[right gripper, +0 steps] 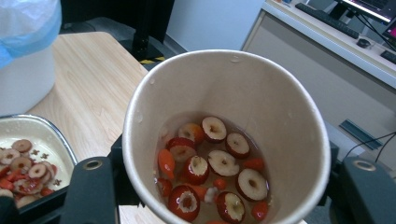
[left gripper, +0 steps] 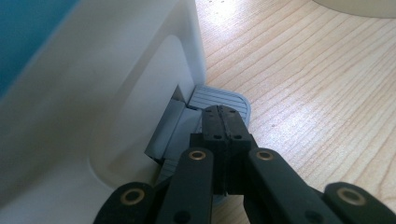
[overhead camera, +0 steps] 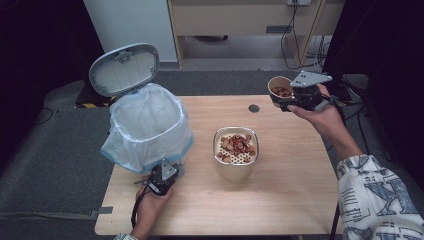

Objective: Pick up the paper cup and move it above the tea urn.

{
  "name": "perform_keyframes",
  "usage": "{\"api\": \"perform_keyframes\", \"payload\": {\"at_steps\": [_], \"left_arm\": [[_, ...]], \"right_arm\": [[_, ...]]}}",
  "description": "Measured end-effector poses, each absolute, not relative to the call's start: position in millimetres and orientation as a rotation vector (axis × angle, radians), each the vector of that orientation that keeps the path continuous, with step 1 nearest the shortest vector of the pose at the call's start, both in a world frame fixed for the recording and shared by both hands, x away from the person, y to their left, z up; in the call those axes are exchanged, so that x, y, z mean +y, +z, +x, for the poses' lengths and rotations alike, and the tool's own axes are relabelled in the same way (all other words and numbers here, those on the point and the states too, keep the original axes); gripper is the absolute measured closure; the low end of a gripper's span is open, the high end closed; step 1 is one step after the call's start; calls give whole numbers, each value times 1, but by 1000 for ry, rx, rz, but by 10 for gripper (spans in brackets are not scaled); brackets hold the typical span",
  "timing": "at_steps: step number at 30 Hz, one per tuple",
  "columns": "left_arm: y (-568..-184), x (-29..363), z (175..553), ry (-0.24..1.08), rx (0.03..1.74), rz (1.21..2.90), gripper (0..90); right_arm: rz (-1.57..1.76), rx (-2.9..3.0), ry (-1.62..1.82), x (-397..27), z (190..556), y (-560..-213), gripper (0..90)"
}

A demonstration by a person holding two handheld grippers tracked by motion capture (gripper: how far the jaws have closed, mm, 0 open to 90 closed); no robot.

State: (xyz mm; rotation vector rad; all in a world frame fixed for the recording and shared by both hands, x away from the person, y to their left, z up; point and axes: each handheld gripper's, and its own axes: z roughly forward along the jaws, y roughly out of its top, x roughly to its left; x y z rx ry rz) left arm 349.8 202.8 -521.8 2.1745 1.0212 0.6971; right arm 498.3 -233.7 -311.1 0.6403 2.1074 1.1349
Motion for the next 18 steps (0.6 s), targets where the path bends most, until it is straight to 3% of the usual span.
{"api": "perform_keyframes", "payload": {"at_steps": [18], "left_arm": [[-522, 202, 350, 701, 1018, 2179, 893]], "right_arm": [[583, 2118, 1113, -219, 496, -307, 351]]}}
